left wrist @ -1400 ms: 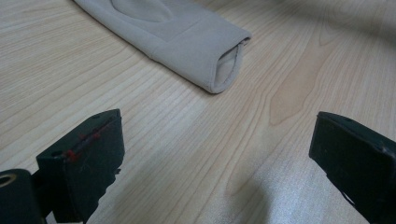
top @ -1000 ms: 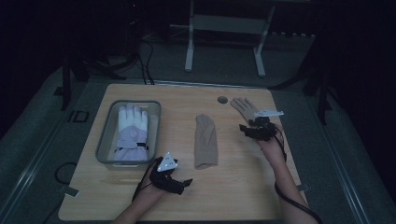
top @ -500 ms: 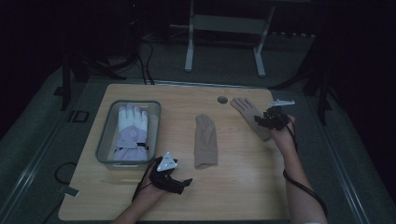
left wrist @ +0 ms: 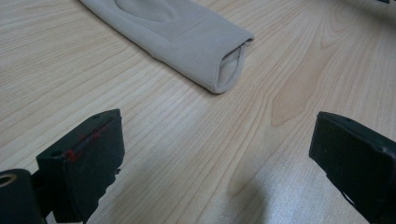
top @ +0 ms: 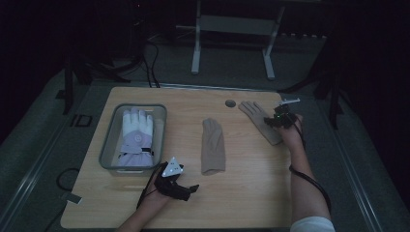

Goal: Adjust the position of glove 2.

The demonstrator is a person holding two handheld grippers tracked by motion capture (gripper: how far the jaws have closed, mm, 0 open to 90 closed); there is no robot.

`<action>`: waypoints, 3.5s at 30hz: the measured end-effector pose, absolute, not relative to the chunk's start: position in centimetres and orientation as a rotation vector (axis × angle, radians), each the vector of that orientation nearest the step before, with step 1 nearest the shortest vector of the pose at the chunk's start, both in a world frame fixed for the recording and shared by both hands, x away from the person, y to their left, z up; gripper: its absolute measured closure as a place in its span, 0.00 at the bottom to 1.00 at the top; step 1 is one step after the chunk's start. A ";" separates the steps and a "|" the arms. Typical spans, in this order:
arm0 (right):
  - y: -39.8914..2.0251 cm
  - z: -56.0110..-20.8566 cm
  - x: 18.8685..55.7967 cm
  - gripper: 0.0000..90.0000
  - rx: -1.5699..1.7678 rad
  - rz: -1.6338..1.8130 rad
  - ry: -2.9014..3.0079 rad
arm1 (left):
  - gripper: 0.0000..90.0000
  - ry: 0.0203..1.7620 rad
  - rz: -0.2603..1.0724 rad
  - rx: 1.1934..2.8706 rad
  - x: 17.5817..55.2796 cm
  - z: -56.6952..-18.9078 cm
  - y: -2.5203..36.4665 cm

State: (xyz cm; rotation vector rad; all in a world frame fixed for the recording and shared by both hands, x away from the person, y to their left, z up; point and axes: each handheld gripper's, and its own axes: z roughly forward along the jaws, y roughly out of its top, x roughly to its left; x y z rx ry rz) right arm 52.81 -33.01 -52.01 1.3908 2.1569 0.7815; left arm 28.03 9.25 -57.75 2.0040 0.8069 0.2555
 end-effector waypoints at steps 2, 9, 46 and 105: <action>-32.5 -52.7 53.6 0.47 1.416 0.789 2.164 | 0.04 0.807 0.253 2.003 28.0 -57.7 9.3; -31.5 -54.4 54.1 0.58 1.394 0.762 2.179 | 0.04 0.812 0.255 2.007 28.1 -57.8 9.3; -31.5 -50.8 40.3 0.92 1.671 1.007 1.797 | 0.04 0.800 0.285 2.015 27.9 -57.7 9.1; -32.8 -55.3 39.3 0.90 1.387 0.840 2.106 | 0.04 0.788 0.292 2.014 27.7 -57.7 9.1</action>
